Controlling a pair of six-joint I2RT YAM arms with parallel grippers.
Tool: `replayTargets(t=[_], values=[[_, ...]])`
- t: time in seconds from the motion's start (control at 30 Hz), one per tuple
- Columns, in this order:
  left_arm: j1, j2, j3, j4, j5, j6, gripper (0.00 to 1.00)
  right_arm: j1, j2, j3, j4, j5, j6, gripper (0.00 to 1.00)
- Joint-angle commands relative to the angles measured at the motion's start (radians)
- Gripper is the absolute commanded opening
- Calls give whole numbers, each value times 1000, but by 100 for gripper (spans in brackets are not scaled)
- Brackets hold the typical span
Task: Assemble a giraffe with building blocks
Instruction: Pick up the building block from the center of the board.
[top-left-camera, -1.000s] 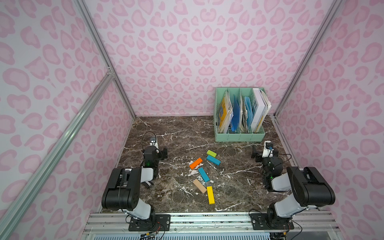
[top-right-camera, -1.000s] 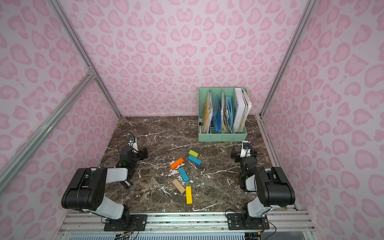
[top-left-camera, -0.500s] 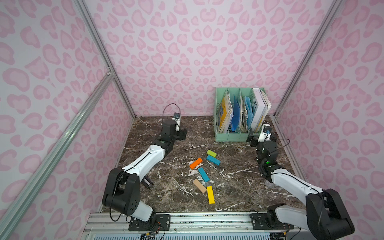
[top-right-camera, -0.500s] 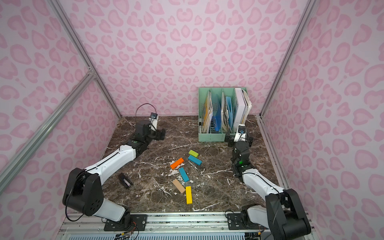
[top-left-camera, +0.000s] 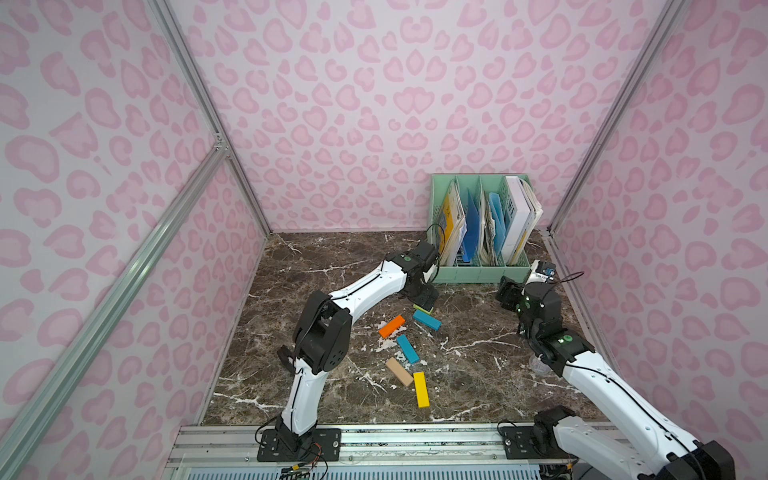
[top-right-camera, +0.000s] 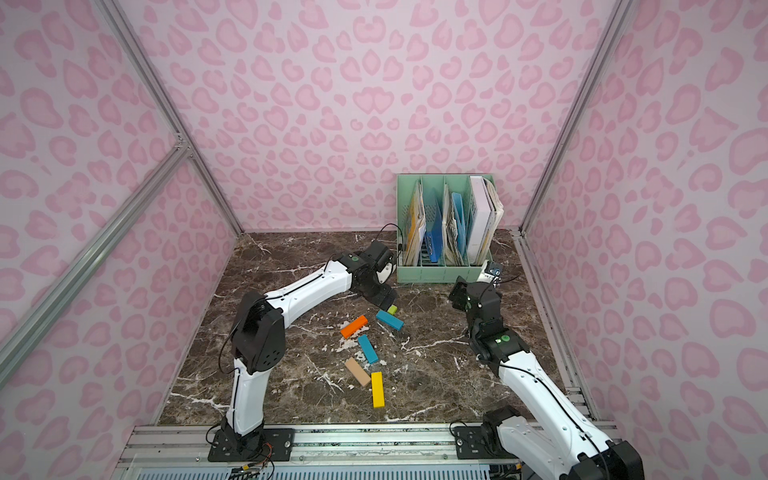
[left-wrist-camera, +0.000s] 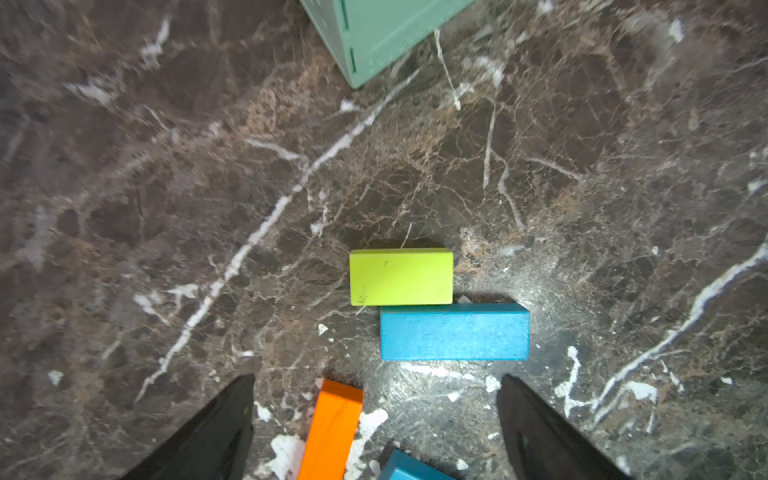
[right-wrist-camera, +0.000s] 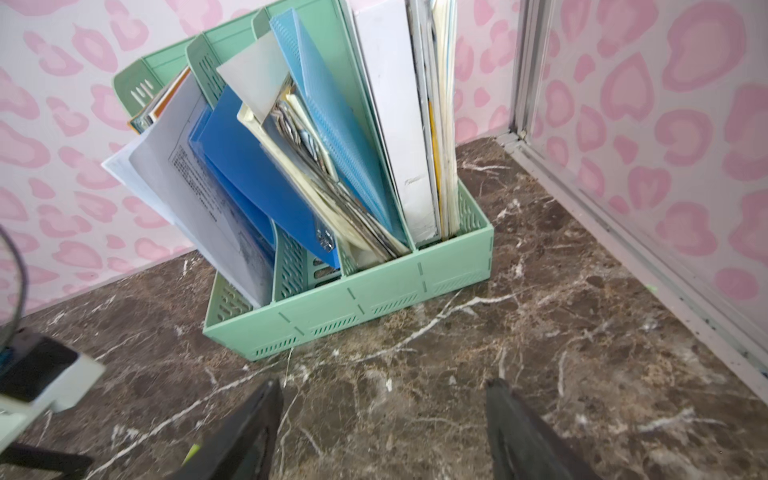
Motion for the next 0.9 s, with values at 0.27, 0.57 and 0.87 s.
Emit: replayTargets(t=[0.27,0.57,0.87], values=[[-104,142,113,-108,-17,-138,95,4,-41,-80,-136,-54,46,81],[-104,171,109,-83,-44,-146,95,3,-51,-128,-113,-77,45,81],[-104,234,230,-161,-147,-123,96,2,-42,-151,-91,-104,42,81]])
